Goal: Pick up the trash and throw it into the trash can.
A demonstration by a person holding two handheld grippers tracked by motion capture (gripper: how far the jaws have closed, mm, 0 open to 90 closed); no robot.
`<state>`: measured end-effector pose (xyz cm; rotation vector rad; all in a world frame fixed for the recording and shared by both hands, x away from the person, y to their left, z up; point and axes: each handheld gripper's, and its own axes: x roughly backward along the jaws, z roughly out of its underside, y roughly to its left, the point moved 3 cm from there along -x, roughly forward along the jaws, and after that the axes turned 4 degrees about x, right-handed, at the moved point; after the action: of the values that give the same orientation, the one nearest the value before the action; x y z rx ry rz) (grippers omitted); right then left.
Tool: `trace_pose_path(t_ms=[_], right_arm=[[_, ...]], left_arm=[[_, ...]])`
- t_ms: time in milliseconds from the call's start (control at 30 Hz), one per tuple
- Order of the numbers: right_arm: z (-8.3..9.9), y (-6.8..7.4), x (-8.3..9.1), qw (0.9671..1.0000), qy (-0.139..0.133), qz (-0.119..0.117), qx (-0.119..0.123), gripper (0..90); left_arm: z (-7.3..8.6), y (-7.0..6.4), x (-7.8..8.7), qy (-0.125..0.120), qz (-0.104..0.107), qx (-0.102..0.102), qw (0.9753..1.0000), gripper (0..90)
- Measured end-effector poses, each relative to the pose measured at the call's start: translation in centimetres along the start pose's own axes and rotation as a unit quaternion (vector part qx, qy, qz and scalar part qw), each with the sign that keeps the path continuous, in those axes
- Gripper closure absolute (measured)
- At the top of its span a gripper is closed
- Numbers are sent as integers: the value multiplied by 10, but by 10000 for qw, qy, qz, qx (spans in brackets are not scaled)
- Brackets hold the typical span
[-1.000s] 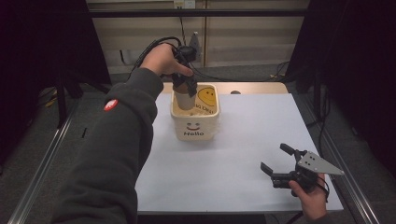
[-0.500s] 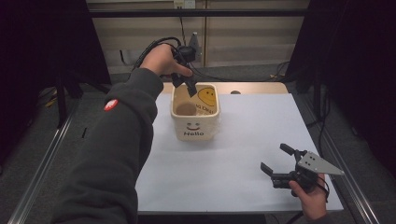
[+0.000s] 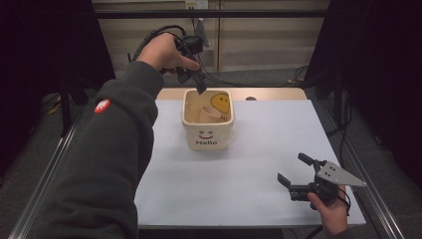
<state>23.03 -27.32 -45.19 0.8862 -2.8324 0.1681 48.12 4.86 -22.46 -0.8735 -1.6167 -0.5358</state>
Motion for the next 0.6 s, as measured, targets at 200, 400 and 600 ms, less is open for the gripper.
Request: trace_pose_path(t_ms=[200,400,600], right_arm=[[0,1,-1,10000,4,5,-42,14],[0,1,-1,10000,-1,4,-29,14],[0,1,-1,10000,15,15,24,14]], left_arm=[[3,-1,24,-133,-96,-4,9999,139],[6,-4,36,-150,-105,-88,9998,139],[11,-3,35,-150,-101,-45,9998,138]])
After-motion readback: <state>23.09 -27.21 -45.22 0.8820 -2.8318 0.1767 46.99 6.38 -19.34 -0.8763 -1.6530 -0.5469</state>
